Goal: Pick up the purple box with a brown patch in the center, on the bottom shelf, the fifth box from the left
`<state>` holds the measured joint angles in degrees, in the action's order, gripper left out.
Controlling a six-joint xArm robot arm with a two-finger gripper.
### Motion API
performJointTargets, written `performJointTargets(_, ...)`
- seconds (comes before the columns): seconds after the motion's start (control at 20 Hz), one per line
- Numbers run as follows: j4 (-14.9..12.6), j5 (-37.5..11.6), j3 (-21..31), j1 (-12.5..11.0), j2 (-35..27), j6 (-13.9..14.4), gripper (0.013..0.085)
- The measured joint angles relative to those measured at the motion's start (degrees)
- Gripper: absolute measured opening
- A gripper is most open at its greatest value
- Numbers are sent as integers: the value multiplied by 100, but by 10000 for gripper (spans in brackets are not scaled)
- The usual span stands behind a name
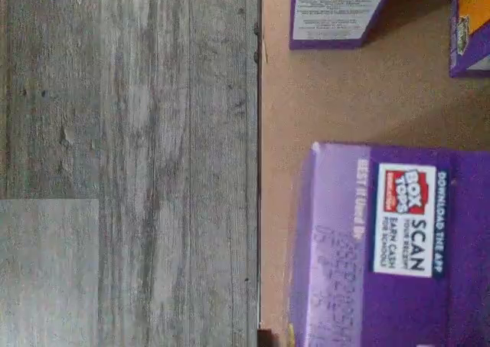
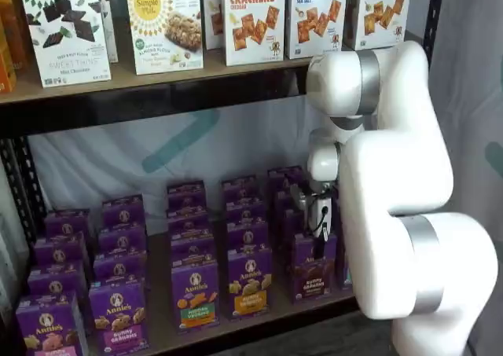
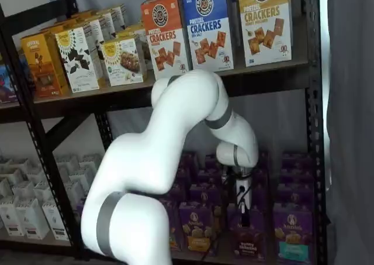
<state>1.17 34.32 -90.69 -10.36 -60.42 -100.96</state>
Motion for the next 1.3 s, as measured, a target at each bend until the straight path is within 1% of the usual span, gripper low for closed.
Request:
performJointTargets(0.05, 11, -3, 6, -4, 8, -13, 410)
performJointTargets(0.1, 16, -9, 12, -7, 13, -21, 410)
performJointTargets(0.15, 20, -16, 22, -11, 22, -29, 370)
performJointTargets(0.2, 36, -25, 31, -14, 30, -45, 370)
performJointTargets(0.25, 58, -43, 48, -19, 41, -69, 330)
performJointTargets(0.55, 71, -61, 138, -52, 130, -112, 330)
performJointTargets(0.6, 52, -58, 152, -57, 144, -101, 290)
performJointTargets(0.7, 28, -57, 185, -65, 171, -89, 290)
performJointTargets(0.95, 69, -57, 337, -79, 294, -142, 290)
performJointTargets(1.0, 156, -47, 387, -82, 335, -220, 290)
performJointTargets(1.1, 508, -27, 579, -103, 488, -546, 290)
performJointTargets(1.15, 627, -51, 700, -119, 581, -666, 290)
performJointTargets(1.3, 836, -216, 1081, -168, 852, -906, 290)
